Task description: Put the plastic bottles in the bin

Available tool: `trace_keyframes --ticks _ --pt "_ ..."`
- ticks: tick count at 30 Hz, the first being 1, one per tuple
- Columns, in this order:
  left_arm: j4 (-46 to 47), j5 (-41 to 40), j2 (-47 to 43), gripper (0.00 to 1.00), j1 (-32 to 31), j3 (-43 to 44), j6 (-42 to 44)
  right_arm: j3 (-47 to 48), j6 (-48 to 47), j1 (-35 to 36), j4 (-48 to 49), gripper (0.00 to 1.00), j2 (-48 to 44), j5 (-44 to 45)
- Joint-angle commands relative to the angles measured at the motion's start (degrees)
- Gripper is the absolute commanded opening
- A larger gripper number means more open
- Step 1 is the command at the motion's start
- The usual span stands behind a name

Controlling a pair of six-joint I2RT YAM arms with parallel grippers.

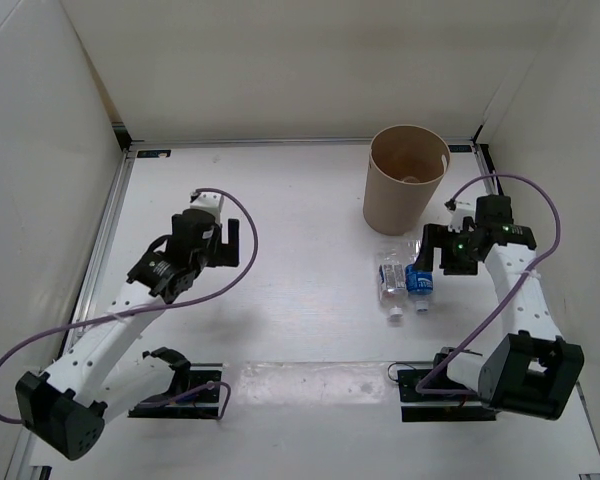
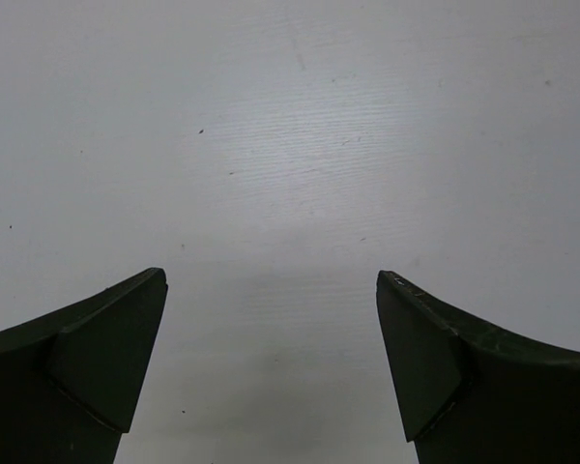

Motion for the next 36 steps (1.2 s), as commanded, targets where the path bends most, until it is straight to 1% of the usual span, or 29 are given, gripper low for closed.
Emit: trace_keyframes --ticks 1,3,5,8,11,14,23,33,36 --pt "-1.68 -0.42 2.95 1.00 1.74 -0.18 -0.85 4.54 1.91 1.94 -0.74 0.90 0.93 1.77" --pt "-0.19 0.02 5.76 1.00 2.36 0.25 -1.20 5.33 2.09 2.56 -0.39 0.90 1.99 3.44" --pt "0.43 0.11 7.78 1.00 2.62 1.13 -1.29 6.47 2.61 3.00 0.05 0.90 5.24 4.58" --pt "0.52 0.11 11.21 1.00 3.15 3.41 -1.20 7.79 3.23 1.51 0.66 0.90 8.92 5.55" --pt "0.61 0.20 13.50 1.00 3.94 5.53 -0.85 9.55 3.32 0.37 0.23 0.88 12.27 6.26" --pt "0.87 0.20 15.43 1.00 4.82 6.67 -1.02 11.39 2.53 0.80 -0.65 0.85 15.95 7.04" --pt "0.52 -0.50 18.16 1.00 5.79 8.17 -1.99 13.86 0.77 2.21 -0.74 0.85 23.61 7.40" --pt "-1.76 -2.17 19.92 1.00 5.88 9.57 -3.39 16.58 0.77 1.33 -0.39 0.85 29.85 7.58" --pt "-2.64 -2.61 20.36 1.00 5.97 10.19 -3.92 16.93 1.30 1.24 -0.48 0.84 31.26 7.05"
